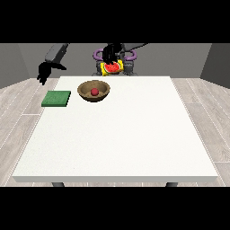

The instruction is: Pick the cup and pour the ball into the bowl, then pick the bowl and place it on the pad

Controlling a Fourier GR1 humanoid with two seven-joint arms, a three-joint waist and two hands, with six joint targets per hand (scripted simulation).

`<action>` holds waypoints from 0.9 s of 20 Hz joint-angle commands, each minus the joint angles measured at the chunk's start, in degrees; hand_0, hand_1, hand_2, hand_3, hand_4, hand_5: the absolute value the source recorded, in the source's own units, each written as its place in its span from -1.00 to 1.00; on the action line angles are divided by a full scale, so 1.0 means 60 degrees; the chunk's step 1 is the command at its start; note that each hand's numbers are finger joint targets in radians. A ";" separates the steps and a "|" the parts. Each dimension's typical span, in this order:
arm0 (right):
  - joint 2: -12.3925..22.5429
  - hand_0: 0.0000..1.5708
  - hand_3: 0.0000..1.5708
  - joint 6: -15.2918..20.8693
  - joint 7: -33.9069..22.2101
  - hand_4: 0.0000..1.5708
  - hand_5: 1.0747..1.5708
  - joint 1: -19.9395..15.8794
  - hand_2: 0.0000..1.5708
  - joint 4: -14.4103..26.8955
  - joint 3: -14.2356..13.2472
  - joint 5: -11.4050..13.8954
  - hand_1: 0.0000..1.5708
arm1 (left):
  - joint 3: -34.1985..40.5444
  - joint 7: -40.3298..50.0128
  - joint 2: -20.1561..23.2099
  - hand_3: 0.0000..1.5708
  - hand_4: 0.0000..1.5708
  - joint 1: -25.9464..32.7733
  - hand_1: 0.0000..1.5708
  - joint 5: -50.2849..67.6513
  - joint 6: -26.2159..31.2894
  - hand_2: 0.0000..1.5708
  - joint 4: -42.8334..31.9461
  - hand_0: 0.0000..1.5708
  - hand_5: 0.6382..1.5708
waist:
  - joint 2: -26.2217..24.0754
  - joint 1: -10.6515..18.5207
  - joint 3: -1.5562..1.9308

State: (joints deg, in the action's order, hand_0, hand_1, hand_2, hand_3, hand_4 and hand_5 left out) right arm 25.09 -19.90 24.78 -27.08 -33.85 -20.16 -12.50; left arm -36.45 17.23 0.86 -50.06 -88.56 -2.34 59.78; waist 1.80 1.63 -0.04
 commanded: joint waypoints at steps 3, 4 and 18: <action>-0.0067 -1.00 -1.00 0.0055 -0.0132 -0.41 0.94 0.0388 -1.00 0.0138 -0.0258 -0.0274 -1.00 | 0.2490 -0.0417 0.0754 1.00 0.27 0.0745 -0.47 0.2238 -0.1653 1.00 0.1348 -0.47 0.99 | -0.0112 0.1021 -0.0023; -0.0124 -1.00 -1.00 0.0341 -0.0273 -0.41 0.94 0.0285 -1.00 -0.0051 -0.0161 -0.0171 -1.00 | 0.2818 -0.0611 0.0863 1.00 0.27 0.1211 -0.49 0.2699 -0.2059 1.00 0.1314 -0.49 1.00 | -0.0085 0.1033 -0.0041; -0.0765 -1.00 -1.00 0.0363 -0.0509 -0.50 1.00 -0.0645 -1.00 -0.1038 0.0047 -0.0477 -1.00 | 0.6751 -0.4132 -0.0129 -1.00 0.06 0.1839 -0.63 0.9991 -0.1863 -1.00 0.1363 -0.63 0.98 | 0.2296 0.0405 -0.0027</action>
State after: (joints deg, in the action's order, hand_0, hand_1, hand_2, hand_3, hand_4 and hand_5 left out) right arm 21.55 -17.12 23.11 -28.80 -38.05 -20.68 -14.80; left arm -1.30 -2.82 1.44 -38.59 -38.09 -14.20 69.23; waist 12.54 6.25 -0.25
